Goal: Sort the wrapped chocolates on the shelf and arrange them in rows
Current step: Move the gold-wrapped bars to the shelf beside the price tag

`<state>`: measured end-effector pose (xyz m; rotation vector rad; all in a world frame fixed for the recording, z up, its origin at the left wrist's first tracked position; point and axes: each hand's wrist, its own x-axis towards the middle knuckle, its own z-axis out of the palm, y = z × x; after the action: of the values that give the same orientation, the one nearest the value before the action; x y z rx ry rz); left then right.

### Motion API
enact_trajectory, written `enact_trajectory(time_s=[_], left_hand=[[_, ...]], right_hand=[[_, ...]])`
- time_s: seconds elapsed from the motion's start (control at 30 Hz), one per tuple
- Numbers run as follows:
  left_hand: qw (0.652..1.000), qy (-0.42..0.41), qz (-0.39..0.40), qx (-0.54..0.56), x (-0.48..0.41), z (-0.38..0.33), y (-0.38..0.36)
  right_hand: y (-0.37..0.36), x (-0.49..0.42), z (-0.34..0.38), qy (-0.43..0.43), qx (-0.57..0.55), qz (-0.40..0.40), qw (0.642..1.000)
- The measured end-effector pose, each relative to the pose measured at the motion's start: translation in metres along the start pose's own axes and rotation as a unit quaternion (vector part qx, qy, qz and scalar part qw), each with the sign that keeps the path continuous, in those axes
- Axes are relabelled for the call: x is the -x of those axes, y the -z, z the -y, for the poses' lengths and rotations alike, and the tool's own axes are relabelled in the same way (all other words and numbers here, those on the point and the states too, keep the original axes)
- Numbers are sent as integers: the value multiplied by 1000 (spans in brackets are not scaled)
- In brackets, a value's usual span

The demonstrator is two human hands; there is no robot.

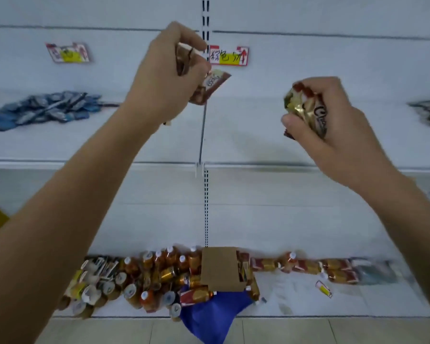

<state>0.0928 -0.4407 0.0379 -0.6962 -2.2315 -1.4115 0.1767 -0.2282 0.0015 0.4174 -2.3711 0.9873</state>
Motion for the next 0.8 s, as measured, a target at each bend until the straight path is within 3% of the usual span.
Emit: enact_trajectory(time_s=[0.17,0.33,0.47,0.6,0.73,0.8], left_hand=[[990,124,37,58,-72,41,-43],[962,256,79,48,-113,85,-73],[931,328,119,104,-129,102,-81],[917,332,136,177,-131,118,-84],[922,281,161,210,-130,124,-83],[921,265,154,242,-130,124,-81]], right_hand=[[-9,-92,-56,-46,-35,75,996],[-52,-157,-103,-163,-96,100,977],[-79,-179,-125,-240,-189,78,949],[-86,-180,-133,-295,-296,90,904],[-80,-185,-132,-310,-389,78,864],[-76,-185,-133,-287,-403,70,867]])
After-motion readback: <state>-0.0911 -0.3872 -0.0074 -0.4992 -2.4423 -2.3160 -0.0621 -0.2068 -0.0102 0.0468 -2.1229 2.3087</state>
